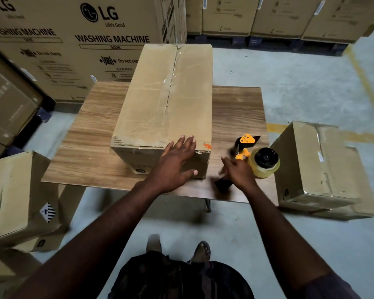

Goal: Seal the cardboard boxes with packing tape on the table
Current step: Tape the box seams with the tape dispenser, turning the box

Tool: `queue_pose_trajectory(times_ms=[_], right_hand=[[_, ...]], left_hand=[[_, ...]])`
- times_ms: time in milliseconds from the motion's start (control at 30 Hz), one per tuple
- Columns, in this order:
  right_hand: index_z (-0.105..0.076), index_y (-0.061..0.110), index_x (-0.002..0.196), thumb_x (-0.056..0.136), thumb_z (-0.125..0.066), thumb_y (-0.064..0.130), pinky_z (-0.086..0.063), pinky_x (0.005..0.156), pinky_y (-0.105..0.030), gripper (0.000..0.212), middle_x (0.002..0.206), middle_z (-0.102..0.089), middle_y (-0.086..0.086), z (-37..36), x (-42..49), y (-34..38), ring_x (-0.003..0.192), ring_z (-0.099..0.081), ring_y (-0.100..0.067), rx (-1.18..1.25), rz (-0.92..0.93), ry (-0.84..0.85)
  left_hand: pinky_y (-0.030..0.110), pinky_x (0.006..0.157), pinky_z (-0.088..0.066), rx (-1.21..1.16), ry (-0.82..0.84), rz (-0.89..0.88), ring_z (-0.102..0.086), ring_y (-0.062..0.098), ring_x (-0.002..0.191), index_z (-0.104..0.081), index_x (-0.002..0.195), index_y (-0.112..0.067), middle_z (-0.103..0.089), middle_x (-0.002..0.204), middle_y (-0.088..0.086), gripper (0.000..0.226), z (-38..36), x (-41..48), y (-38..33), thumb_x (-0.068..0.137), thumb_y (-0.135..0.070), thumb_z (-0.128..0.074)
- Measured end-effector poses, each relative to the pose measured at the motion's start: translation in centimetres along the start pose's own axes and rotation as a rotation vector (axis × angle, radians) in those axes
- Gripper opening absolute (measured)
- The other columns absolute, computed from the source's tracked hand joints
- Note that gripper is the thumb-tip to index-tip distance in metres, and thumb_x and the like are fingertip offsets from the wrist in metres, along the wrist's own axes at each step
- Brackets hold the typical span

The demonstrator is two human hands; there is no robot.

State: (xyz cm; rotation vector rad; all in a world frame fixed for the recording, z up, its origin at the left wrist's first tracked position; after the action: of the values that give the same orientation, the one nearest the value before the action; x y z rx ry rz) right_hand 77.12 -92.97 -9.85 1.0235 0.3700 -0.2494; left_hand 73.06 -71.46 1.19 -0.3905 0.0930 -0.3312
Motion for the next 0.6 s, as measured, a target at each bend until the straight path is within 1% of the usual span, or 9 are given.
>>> queue_pose_trajectory(times_ms=[67, 133, 167, 233, 267, 333, 400, 500, 600], right_hand=[[-0.066, 0.022, 0.106, 0.098, -0.046, 0.060, -0.052, 0.096, -0.042, 0.043, 0.103, -0.071, 0.010, -2.1, -1.0, 2.6, 0.097, -0.067, -0.009, 0.320, 0.119, -0.069], [-0.054, 0.025, 0.131, 0.104, -0.036, 0.055, -0.041, 0.107, -0.034, 0.044, 0.125, -0.060, 0.016, -4.8, -2.0, 4.1, 0.116, -0.056, -0.003, 0.448, 0.188, -0.076], [-0.047, 0.021, 0.142, 0.103, -0.030, 0.060, -0.035, 0.111, -0.027, 0.057, 0.136, -0.055, 0.013, -6.1, -2.6, 4.6, 0.126, -0.051, -0.005, 0.474, 0.210, -0.074], [-0.037, 0.020, 0.153, 0.090, -0.020, 0.083, -0.025, 0.115, -0.016, 0.091, 0.154, -0.042, 0.008, -7.9, -3.5, 4.6, 0.141, -0.037, -0.003, 0.483, 0.210, -0.121], [-0.034, 0.020, 0.156, 0.084, -0.016, 0.089, -0.023, 0.116, -0.015, 0.101, 0.156, -0.038, 0.009, -8.3, -3.6, 4.5, 0.143, -0.033, -0.001, 0.485, 0.210, -0.146], [-0.032, 0.019, 0.157, 0.082, -0.012, 0.091, -0.023, 0.118, -0.019, 0.105, 0.159, -0.037, 0.004, -8.4, -3.6, 4.6, 0.145, -0.031, -0.003, 0.452, 0.247, -0.208], [-0.031, 0.018, 0.157, 0.088, -0.010, 0.086, -0.024, 0.120, -0.025, 0.099, 0.161, -0.036, -0.001, -8.2, -3.6, 4.5, 0.146, -0.031, -0.007, 0.381, 0.310, -0.239], [-0.028, 0.016, 0.157, 0.099, -0.016, 0.072, -0.038, 0.115, -0.044, 0.082, 0.157, -0.042, -0.007, -8.2, -3.0, 4.0, 0.143, -0.041, -0.022, 0.177, 0.402, -0.248], [-0.026, 0.013, 0.157, 0.100, -0.022, 0.067, -0.046, 0.105, -0.047, 0.079, 0.150, -0.049, -0.012, -7.9, -2.3, 3.5, 0.135, -0.050, -0.029, 0.057, 0.398, -0.206]], left_hand=[[0.030, 0.120, 0.007, 0.011, -0.013, -0.001, 0.004, 0.011, 0.152, -0.019, 0.160, -0.018, -0.006, 0.167, -0.002, 0.087, -0.1, -0.1, 0.0, 0.091, -0.040, -0.067], [0.031, 0.120, 0.006, 0.016, -0.021, -0.009, 0.004, 0.011, 0.152, -0.019, 0.160, -0.018, -0.007, 0.167, -0.001, 0.086, -0.3, -0.1, 0.1, 0.090, -0.045, -0.062], [0.032, 0.121, 0.005, 0.014, -0.022, -0.007, 0.003, 0.012, 0.152, -0.019, 0.160, -0.018, -0.007, 0.167, -0.001, 0.087, -0.3, -0.1, 0.1, 0.088, -0.048, -0.058], [0.035, 0.122, 0.002, 0.009, -0.017, 0.002, 0.002, 0.013, 0.153, -0.019, 0.160, -0.018, -0.007, 0.167, -0.002, 0.089, -0.3, -0.1, 0.2, 0.085, -0.050, -0.053], [0.036, 0.123, 0.002, 0.010, -0.017, 0.003, 0.002, 0.013, 0.153, -0.018, 0.160, -0.018, -0.007, 0.167, -0.002, 0.089, -0.3, -0.1, 0.2, 0.085, -0.050, -0.053], [0.036, 0.122, 0.002, 0.009, -0.031, -0.005, 0.001, 0.014, 0.153, -0.019, 0.160, -0.018, -0.008, 0.167, -0.001, 0.088, -0.3, -0.2, 0.2, 0.087, -0.048, -0.056], [0.034, 0.121, 0.002, 0.001, -0.052, -0.014, 0.000, 0.014, 0.153, -0.020, 0.160, -0.017, -0.010, 0.167, -0.001, 0.086, -0.3, -0.2, 0.2, 0.089, -0.045, -0.061], [0.033, 0.121, 0.003, 0.008, -0.061, -0.009, 0.000, 0.014, 0.154, -0.019, 0.160, -0.018, -0.009, 0.167, -0.001, 0.086, -0.4, -0.2, 0.1, 0.091, -0.040, -0.067], [0.032, 0.121, 0.004, 0.018, -0.070, -0.015, -0.001, 0.015, 0.154, -0.020, 0.160, -0.018, -0.009, 0.167, -0.001, 0.085, -0.3, -0.2, 0.2, 0.092, -0.039, -0.066]])
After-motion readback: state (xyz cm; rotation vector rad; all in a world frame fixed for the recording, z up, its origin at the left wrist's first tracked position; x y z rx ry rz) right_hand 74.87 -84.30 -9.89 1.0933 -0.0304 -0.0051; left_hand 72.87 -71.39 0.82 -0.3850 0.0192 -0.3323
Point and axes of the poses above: each hand's wrist, its own x-axis towards the middle knuckle, its own z-axis out of the back of the hand, y = z × x, the point moved 6 cm from there along x, towards the middle knuckle
